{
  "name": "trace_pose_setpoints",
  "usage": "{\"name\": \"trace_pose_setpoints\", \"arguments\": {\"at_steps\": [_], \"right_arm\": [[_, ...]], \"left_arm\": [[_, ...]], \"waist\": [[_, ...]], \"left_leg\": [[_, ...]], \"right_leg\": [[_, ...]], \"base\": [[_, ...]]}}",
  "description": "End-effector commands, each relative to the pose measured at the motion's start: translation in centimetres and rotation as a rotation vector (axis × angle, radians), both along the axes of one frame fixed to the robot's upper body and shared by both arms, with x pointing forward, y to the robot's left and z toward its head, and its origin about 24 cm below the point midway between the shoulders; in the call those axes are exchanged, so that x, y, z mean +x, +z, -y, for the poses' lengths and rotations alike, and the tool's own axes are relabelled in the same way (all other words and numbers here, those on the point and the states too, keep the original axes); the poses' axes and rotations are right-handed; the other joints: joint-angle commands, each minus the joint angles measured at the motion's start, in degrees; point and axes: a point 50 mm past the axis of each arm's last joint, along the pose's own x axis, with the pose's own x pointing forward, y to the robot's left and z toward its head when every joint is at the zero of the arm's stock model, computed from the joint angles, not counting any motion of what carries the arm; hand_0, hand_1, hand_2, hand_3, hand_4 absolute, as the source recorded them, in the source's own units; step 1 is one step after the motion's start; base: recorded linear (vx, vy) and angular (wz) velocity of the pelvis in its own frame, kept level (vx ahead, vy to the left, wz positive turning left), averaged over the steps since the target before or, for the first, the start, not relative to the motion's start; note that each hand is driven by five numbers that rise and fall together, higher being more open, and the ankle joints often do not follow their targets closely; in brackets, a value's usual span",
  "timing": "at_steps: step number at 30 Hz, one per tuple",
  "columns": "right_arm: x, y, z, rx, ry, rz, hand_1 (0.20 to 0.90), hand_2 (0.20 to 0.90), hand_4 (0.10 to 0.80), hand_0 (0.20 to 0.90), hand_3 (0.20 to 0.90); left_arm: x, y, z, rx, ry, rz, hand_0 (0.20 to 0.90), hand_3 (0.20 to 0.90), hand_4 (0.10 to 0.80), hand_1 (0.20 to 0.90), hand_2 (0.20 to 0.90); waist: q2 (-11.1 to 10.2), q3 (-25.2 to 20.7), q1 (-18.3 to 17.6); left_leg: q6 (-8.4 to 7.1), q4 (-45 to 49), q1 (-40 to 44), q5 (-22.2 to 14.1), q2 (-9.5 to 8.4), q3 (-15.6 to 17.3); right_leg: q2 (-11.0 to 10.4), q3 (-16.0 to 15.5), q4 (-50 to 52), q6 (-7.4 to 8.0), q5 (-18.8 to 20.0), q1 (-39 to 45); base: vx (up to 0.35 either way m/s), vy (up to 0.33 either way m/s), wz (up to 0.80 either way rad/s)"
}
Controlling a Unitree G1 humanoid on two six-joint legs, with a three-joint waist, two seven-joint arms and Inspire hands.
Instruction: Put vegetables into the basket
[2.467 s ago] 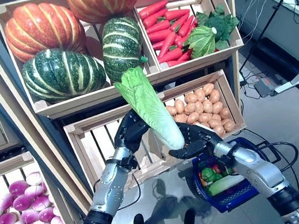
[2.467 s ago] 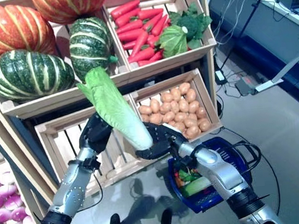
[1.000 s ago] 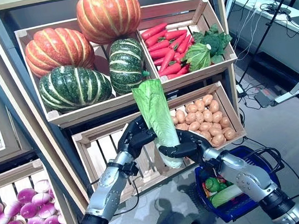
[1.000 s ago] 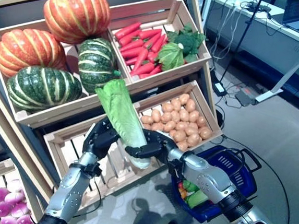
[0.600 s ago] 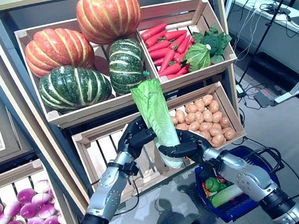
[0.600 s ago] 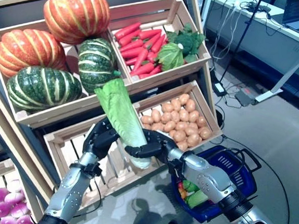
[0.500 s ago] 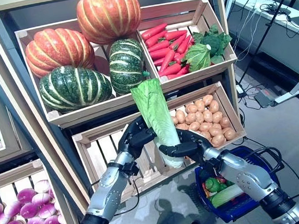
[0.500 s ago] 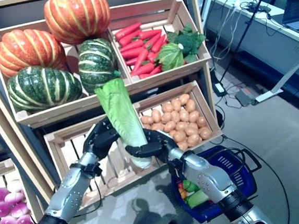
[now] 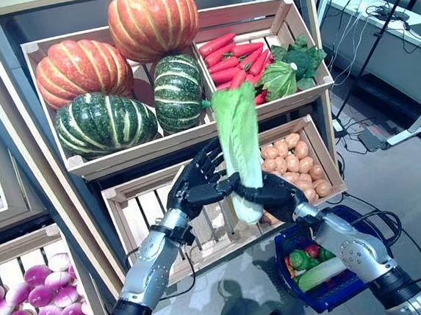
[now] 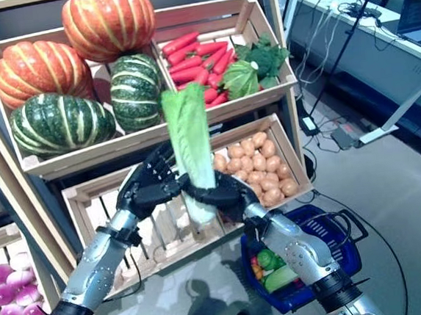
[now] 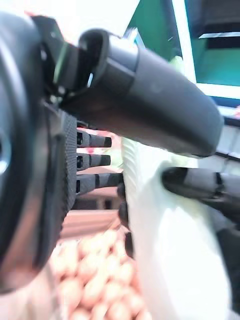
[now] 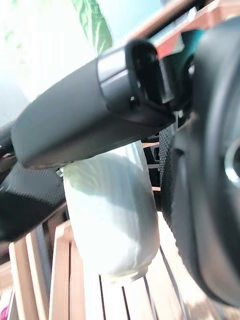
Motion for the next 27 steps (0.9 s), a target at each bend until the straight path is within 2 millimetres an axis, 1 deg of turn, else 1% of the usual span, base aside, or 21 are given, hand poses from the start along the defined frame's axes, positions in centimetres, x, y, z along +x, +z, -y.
{"name": "trace_pose_setpoints", "arguments": {"at_steps": [1,2,3,5,6,7,10,12,13,14,15,17,18,19,20,21,23,27], "right_arm": [[1.4,9.6,5.1,0.394,-0.329,0.482,0.3,0.3,0.4,0.3,0.3],[1.3,9.7,5.8,0.414,-0.374,0.502,0.3,0.3,0.4,0.3,0.3],[1.3,9.7,5.9,0.417,-0.373,0.499,0.3,0.3,0.4,0.3,0.3],[1.0,9.6,7.4,0.435,-0.471,0.523,0.3,0.3,0.4,0.3,0.3],[0.9,9.6,7.9,0.436,-0.497,0.527,0.3,0.3,0.4,0.3,0.3],[0.8,9.3,8.7,0.446,-0.549,0.525,0.3,0.3,0.4,0.3,0.3],[0.6,8.4,10.3,0.447,-0.652,0.502,0.3,0.3,0.4,0.3,0.3],[0.4,7.3,11.7,0.442,-0.744,0.47,0.3,0.3,0.4,0.3,0.3],[0.2,6.6,12.4,0.457,-0.798,0.446,0.3,0.3,0.4,0.3,0.3],[0.2,6.5,12.5,0.459,-0.803,0.442,0.3,0.3,0.4,0.3,0.3],[-0.2,5.4,14.1,0.482,-0.903,0.402,0.3,0.3,0.4,0.3,0.3],[-0.6,4.7,15.1,0.498,-0.963,0.376,0.3,0.3,0.4,0.3,0.3],[-0.9,4.0,15.9,0.511,-1.027,0.349,0.3,0.3,0.4,0.3,0.3],[-1.3,3.1,16.8,0.514,-1.086,0.327,0.3,0.3,0.4,0.3,0.3],[-1.3,3.0,16.9,0.516,-1.091,0.322,0.3,0.3,0.4,0.3,0.3],[-1.8,1.9,18.1,0.536,-1.174,0.273,0.3,0.3,0.4,0.3,0.3],[-2.4,0.3,19.6,0.586,-1.283,0.227,0.3,0.3,0.4,0.3,0.3],[-2.4,-0.1,21.1,0.707,-1.403,0.249,0.3,0.3,0.4,0.3,0.3]], "left_arm": [[0.9,1.2,-1.5,0.019,0.022,0.065,0.9,0.9,0.8,0.9,0.9],[0.9,1.2,-1.6,0.017,0.023,0.061,0.9,0.9,0.8,0.9,0.9],[0.9,1.2,-1.6,0.018,0.024,0.061,0.9,0.9,0.8,0.9,0.9],[0.8,1.0,-1.9,0.018,0.034,0.055,0.9,0.9,0.8,0.9,0.9],[0.8,1.0,-2.0,0.018,0.035,0.054,0.9,0.9,0.8,0.9,0.9],[0.8,0.9,-2.2,0.019,0.042,0.05,0.9,0.9,0.8,0.9,0.9],[0.8,0.7,-2.6,0.025,0.054,0.042,0.9,0.9,0.8,0.9,0.9],[0.7,0.7,-2.8,0.024,0.063,0.038,0.9,0.9,0.8,0.9,0.9],[0.7,0.6,-2.9,0.024,0.067,0.034,0.9,0.9,0.8,0.9,0.9],[0.7,0.5,-2.9,0.025,0.067,0.033,0.9,0.9,0.8,0.9,0.9],[0.6,0.5,-3.1,0.025,0.072,0.03,0.9,0.9,0.8,0.9,0.9],[0.5,0.5,-3.2,0.021,0.078,0.026,0.9,0.9,0.8,0.9,0.9],[0.4,0.5,-3.3,0.018,0.086,0.028,0.9,0.9,0.8,0.9,0.9],[0.4,0.6,-3.4,0.013,0.088,0.029,0.9,0.9,0.8,0.9,0.9],[0.4,0.6,-3.4,0.012,0.089,0.03,0.9,0.9,0.8,0.9,0.9],[0.3,0.7,-3.5,0.004,0.091,0.033,0.9,0.9,0.8,0.9,0.9],[0.6,1.6,-3.2,-0.001,0.078,0.073,0.9,0.9,0.8,0.9,0.9],[1.1,3.8,-2.5,-0.011,0.035,0.166,0.9,0.9,0.8,0.9,0.9]], "waist": [[-1.19,-4.83,-0.62],[-1.14,-4.81,-0.77],[-1.14,-4.81,-0.78],[-1.07,-4.76,-1.13],[-1.06,-4.78,-1.22],[-1.03,-4.81,-1.39],[-1.03,-4.71,-1.72],[-1.13,-4.49,-1.99],[-1.01,-4.48,-2.06],[-1.01,-4.46,-2.05],[-1.05,-4.26,-2.1],[-0.91,-4.12,-2.15],[-0.91,-3.74,-2.14],[-0.73,-3.38,-2.11],[-0.7,-3.27,-2.09],[-0.51,-2.61,-2.01],[-0.12,-0.44,-1.72],[0.58,4.57,-1.17]], "left_leg": [[0.55,0.05,-1.07,-3.01,-1.39,-1.11],[0.58,0.05,-1.13,-3.03,-1.35,-0.97],[0.58,0.05,-1.14,-3.04,-1.35,-0.94],[0.63,0.05,-1.18,-3.07,-1.3,-0.73],[0.64,0.05,-1.22,-3.07,-1.28,-0.64],[0.64,0.05,-1.3,-3.09,-1.24,-0.52],[0.62,0.05,-1.41,-3.03,-1.16,-0.15],[0.81,0.05,-1.76,-2.53,-1.21,0.09],[0.77,0.05,-1.46,-3.07,-1.09,0.22],[0.77,0.05,-1.45,-3.08,-1.08,0.24],[0.89,0.05,-1.87,-2.66,-1.23,0.35],[0.83,0.05,-1.59,-3.19,-1.17,0.48],[0.95,0.05,-2.03,-2.64,-1.31,0.54],[0.86,0.05,-1.9,-3.1,-1.2,0.64],[0.86,0.05,-1.92,-3.09,-1.18,0.66],[0.86,0.05,-2.44,-2.95,-1.21,0.57],[0.93,0.05,-4.33,-2.48,-1.37,0.21],[1.27,0.41,-8.38,-1.26,-1.64,-0.42]], "right_leg": [[-3.58,-1.35,0.05,2.86,0.14,1.92],[-3.52,-1.18,0.05,2.85,0.14,1.81],[-3.51,-1.14,0.05,2.85,0.14,1.8],[-3.44,-0.83,0.05,2.87,0.15,1.67],[-3.4,-0.72,0.05,2.85,0.14,1.6],[-3.31,-0.62,0.05,2.82,0.12,1.53],[-3.18,-0.53,0.05,2.82,0.14,1.46],[-3.23,-0.42,0.05,2.72,0.57,1.01],[-3.13,-0.39,0.05,2.79,0.13,1.25],[-3.12,-0.37,0.05,2.8,0.12,1.26],[-3.11,-0.35,0.05,2.68,0.42,0.9],[-2.9,-0.19,0.05,2.73,0.01,1.09],[-2.96,-0.08,0.05,2.53,0.46,0.67],[-2.82,-0.01,0.18,2.58,0.01,0.77],[-2.8,0.01,0.23,2.57,0.0,0.73],[-2.8,0.13,0.56,2.51,-0.04,0.23],[-2.9,0.22,1.9,2.3,-0.21,-2.04],[-2.64,0.28,5.52,1.67,-0.92,-6.82]], "base": [[-0.022,-0.002,-0.04],[-0.013,-0.002,-0.03],[0.0,0.0,0.0],[0.0,0.0,0.0],[0.022,-0.009,-0.06],[0.021,-0.01,-0.08],[0.023,-0.017,-0.07],[0.014,-0.027,-0.13],[0.023,-0.023,-0.16],[0.039,-0.036,-0.12],[0.04,-0.034,-0.05],[0.043,-0.032,-0.04],[0.036,-0.028,-0.04],[0.026,-0.025,-0.03],[0.044,-0.028,-0.05],[-0.026,-0.035,-0.03],[-0.147,-0.069,-0.01],[-0.215,-0.057,0.03]]}}
